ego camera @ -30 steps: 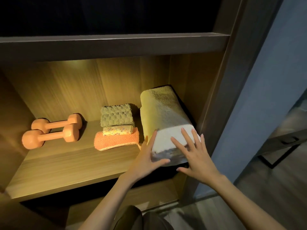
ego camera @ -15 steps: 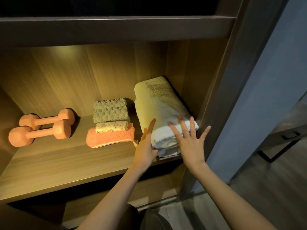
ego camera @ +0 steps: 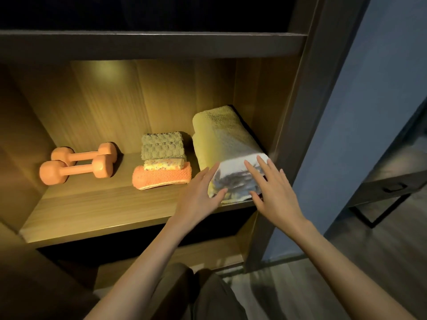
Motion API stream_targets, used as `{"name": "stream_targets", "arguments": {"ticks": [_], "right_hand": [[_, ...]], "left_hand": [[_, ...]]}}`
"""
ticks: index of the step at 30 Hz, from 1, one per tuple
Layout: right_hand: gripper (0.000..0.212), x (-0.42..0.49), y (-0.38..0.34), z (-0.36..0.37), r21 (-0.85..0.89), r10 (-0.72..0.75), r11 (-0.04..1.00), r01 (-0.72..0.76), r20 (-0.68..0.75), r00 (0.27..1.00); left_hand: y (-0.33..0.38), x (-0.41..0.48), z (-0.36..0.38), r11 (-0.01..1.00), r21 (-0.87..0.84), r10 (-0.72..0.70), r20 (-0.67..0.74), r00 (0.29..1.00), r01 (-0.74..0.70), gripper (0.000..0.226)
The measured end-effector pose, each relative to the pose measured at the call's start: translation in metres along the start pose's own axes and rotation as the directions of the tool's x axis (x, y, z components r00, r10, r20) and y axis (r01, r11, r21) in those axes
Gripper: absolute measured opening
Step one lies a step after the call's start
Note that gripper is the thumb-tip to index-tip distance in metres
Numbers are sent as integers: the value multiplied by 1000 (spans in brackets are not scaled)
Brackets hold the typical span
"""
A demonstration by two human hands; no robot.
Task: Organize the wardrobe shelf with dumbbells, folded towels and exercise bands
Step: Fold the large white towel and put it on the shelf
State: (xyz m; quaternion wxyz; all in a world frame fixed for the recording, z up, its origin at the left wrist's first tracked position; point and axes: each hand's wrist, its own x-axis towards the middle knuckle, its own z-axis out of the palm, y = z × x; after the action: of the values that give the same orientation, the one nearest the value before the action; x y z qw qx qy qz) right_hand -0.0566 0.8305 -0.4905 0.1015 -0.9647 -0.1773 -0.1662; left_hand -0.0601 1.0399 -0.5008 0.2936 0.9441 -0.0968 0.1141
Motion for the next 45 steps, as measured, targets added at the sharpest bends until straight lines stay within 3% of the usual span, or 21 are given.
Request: {"name": "stream_targets", "arguments": {"ticks": [7, 13, 20, 28, 32, 36, 41, 45], "right_hand": [[69, -33, -10, -17, 40, -35, 998, 38, -83, 996], [64, -45, 5, -3, 83, 69, 995, -63, -72, 995], [52, -35, 32, -13, 93, 241, 966, -243, 30, 970], [52, -40, 58, -124, -12, 467, 882, -472, 157, 870], [51, -49, 80, -201, 15, 573, 813, -582, 158, 804], [49, -63, 105, -248, 26, 588, 809, -588, 4, 809], [49, -79, 151, -276, -25, 575, 815, -579, -90, 813], [54, -85, 191, -287, -50, 634, 771, -635, -34, 772]], "left_hand": [[20, -29, -16, 979, 181, 111, -110, 988, -90, 64], [33, -26, 2, 957, 199, 238, -118, 964, -211, 58], [56, 13, 32, 941, 184, 262, 140, 955, -285, 58], [143, 50, -9, 897, 202, 285, 419, 862, -394, 58], [220, 72, -29, 862, 119, 389, 469, 793, -493, 57], [285, 95, -25, 833, 56, 465, 466, 753, -550, 56], [346, 120, -2, 810, 11, 505, 495, 707, -586, 56], [388, 143, 26, 812, -15, 515, 490, 703, -583, 56]]}}
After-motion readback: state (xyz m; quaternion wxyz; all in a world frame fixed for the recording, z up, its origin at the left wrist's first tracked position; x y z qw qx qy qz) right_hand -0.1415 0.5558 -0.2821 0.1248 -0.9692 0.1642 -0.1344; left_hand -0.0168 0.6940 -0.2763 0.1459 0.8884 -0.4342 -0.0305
